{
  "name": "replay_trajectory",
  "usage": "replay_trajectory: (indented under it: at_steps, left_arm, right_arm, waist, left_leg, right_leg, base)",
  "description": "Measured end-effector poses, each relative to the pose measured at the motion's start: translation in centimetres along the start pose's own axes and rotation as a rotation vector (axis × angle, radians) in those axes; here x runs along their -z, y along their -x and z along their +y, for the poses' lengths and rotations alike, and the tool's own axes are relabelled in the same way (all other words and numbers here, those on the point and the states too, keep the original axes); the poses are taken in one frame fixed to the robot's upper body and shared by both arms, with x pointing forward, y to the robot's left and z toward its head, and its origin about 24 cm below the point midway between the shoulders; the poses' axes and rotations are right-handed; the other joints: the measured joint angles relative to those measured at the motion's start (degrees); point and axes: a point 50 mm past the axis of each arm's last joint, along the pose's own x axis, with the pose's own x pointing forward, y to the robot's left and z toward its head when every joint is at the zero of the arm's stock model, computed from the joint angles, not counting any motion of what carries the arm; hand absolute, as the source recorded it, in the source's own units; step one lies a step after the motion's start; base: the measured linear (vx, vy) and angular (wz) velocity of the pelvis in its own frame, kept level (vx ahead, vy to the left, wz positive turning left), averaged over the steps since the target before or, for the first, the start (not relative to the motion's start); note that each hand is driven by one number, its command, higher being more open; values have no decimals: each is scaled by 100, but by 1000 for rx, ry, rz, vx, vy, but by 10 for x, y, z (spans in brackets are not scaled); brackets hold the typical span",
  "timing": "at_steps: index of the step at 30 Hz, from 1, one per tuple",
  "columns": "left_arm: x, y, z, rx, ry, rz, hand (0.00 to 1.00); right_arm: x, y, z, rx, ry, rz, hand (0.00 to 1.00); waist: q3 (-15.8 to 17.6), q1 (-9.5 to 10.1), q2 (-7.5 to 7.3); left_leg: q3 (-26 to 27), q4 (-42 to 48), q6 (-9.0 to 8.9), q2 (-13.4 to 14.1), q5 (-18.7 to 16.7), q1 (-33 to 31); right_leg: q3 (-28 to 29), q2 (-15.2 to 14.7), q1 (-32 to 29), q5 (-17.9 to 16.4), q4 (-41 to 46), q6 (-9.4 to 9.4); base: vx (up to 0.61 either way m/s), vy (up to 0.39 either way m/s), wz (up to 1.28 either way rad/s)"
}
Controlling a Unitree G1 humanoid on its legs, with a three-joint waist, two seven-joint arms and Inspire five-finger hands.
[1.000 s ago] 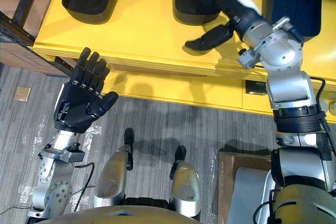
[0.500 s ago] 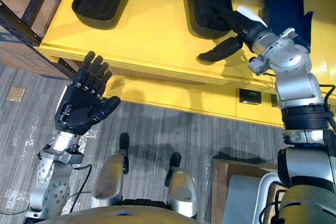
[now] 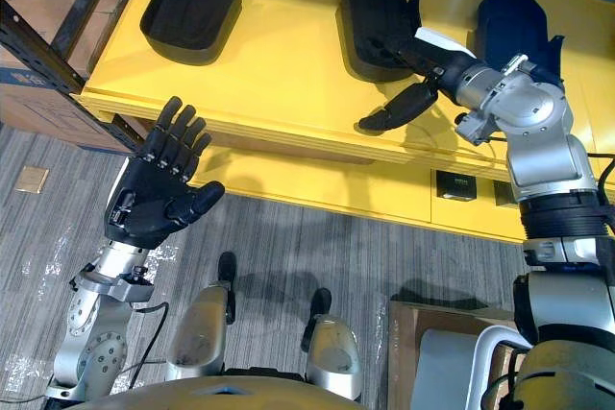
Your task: Walk over and take three plastic housings, then place them on the shelf
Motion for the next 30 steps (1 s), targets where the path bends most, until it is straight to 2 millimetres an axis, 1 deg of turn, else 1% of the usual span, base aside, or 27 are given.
replay_trajectory:
  at_steps: [5, 7, 11, 15, 22, 27, 30]
  left_arm:
    - [1, 0, 0, 0, -8, 7, 100]
    - [1, 0, -1, 8, -31, 17, 100]
    - [4, 2, 0, 2, -27, 42, 100]
    - [7, 7, 1, -13, -22, 68, 100]
    - [8, 8, 1, -17, -18, 81, 100]
    - [9, 9, 1, -20, -18, 86, 100]
    - [10, 10, 2, -23, -18, 90, 100]
  right_arm:
    - [-4, 1, 17, -75, 0, -34, 100]
    - [-7, -1, 20, -91, 1, -37, 100]
    - [-7, -4, 27, -135, -7, -27, 100]
    - [-7, -9, 37, -170, -36, -33, 100]
    - [-7, -10, 42, -203, -34, -27, 100]
    - [-5, -14, 50, -224, -38, -18, 100]
    - [-5, -14, 49, -187, -26, -18, 100]
  waist:
    - [-111, 74, -42]
    - [-121, 81, -48]
    - [-198, 84, -90]
    - [-322, 80, -142]
    - [-370, 96, -167]
    - [-543, 90, -181]
    - [-565, 89, -181]
  left_leg:
    - [30, 37, -4, 22, -42, 11]
    - [31, 47, -2, 25, -43, 23]
    - [32, 37, -3, 37, -46, 81]
    - [39, 23, -26, 63, -62, 90]
    - [52, -3, -11, 60, -49, 157]
    - [77, -93, -22, 60, -27, 190]
    - [91, -109, -21, 60, -26, 206]
  right_leg:
    - [35, 21, 37, 27, -66, 7]
    - [35, 24, 55, 29, -69, 5]
    - [32, 40, 126, 34, -108, -1]
    - [34, 73, 147, 57, -170, -11]
    - [35, 73, 214, 65, -210, -14]
    - [42, 79, 227, 85, -280, -17]
    - [45, 79, 248, 109, -325, -18]
  base:
    - [0, 4, -4]
    - [0, 0, 0]
    - [0, 0, 0]
    - [0, 0, 0]
    - [0, 0, 0]
    - [1, 0, -1]
    - [1, 1, -2]
